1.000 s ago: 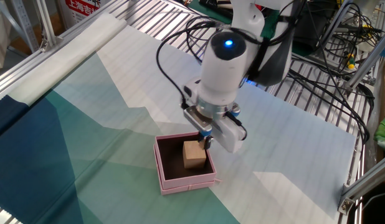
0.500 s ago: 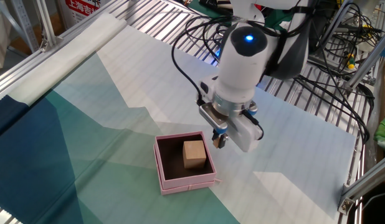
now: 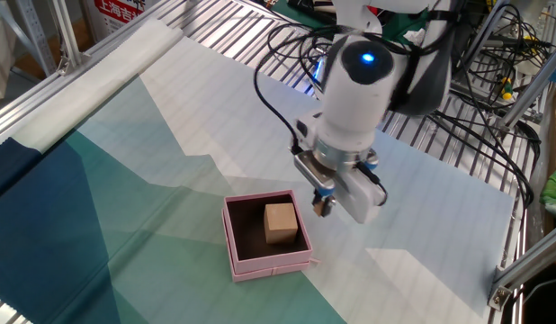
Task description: Take everything out of the gift box
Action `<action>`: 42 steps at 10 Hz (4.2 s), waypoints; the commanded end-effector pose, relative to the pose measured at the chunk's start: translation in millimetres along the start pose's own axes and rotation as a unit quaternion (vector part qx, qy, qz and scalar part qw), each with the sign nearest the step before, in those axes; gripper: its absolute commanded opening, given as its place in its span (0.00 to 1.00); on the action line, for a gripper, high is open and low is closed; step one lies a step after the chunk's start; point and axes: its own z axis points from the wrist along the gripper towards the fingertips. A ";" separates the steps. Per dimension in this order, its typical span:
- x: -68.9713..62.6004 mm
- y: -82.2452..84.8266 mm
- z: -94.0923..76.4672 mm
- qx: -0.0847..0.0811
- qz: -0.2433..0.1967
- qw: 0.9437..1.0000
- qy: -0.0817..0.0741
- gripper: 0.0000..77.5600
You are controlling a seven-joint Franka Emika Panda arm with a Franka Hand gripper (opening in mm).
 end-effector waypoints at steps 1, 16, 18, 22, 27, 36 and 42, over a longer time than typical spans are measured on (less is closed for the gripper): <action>7.7 9.2 6.3 -0.003 0.014 1.000 -0.006 0.02; 11.4 13.2 30.4 0.008 0.025 0.999 -0.028 0.02; 11.4 13.2 30.4 0.008 0.026 0.999 -0.028 1.00; 11.4 13.2 30.4 0.008 0.026 0.999 -0.028 1.00; 11.4 13.2 30.4 0.008 0.026 0.999 -0.028 1.00; 16.2 18.3 -7.1 0.003 0.036 0.999 -0.023 1.00; -2.2 5.7 -50.6 0.006 0.026 1.000 -0.004 1.00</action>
